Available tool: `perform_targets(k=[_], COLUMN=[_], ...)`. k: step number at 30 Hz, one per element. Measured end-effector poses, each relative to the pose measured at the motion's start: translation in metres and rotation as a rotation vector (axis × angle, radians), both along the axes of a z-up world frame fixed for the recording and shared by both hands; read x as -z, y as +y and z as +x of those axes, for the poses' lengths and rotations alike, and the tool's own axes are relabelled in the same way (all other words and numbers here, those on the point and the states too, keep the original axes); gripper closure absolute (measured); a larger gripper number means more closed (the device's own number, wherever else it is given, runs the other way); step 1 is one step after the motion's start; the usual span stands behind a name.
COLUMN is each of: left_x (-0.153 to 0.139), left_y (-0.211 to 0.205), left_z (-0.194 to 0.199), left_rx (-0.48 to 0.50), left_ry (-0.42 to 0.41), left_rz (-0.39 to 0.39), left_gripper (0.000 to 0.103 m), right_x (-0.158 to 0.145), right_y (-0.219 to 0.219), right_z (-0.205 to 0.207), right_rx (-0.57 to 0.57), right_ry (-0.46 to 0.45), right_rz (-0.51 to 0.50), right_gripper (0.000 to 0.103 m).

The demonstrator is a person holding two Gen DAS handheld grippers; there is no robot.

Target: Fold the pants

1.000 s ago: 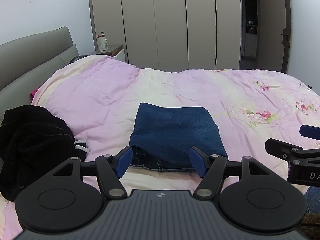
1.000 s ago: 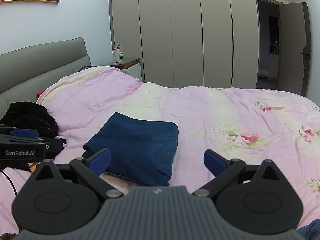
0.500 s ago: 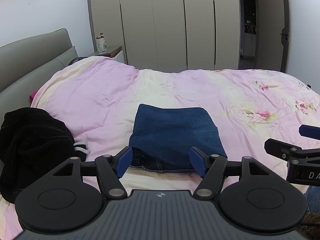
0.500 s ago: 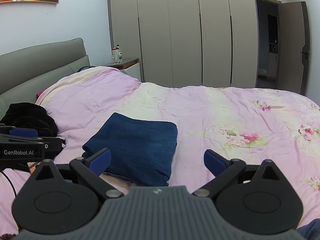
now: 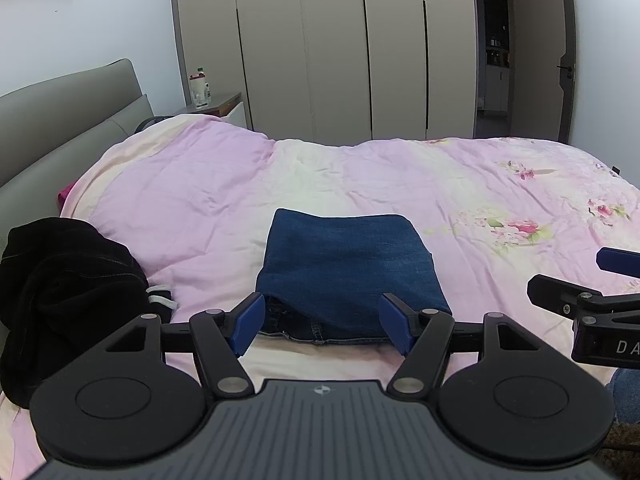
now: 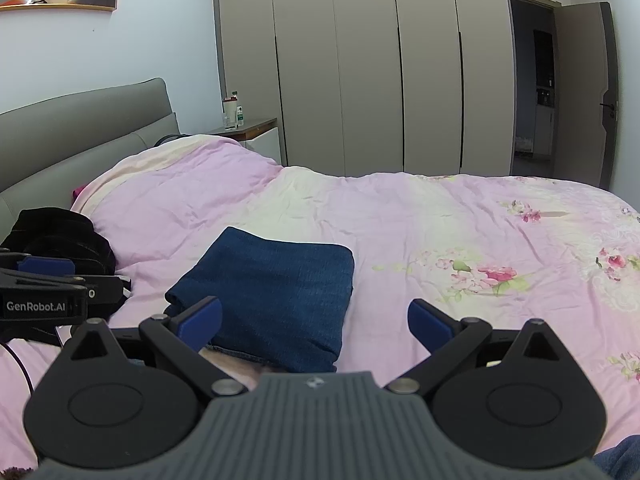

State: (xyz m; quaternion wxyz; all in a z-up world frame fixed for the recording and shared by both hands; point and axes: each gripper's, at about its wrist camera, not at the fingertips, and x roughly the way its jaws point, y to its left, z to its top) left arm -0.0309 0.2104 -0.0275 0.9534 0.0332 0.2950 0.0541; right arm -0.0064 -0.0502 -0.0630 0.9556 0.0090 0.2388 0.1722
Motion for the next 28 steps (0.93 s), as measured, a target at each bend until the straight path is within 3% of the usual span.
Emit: perform_targets(k=[28], left_x=[-0.0021], left_y=[-0.0005], left_z=[-0.003], left_rx=[0.029], left_ry=[-0.019], left_rz=[0.005], left_gripper=[0.025], right_x=[-0.0006], right_y=[0.0001], right_z=[-0.002], right_rx=[0.001], right_ry=[0.001], right_rz=[0.003], right_gripper=[0.007])
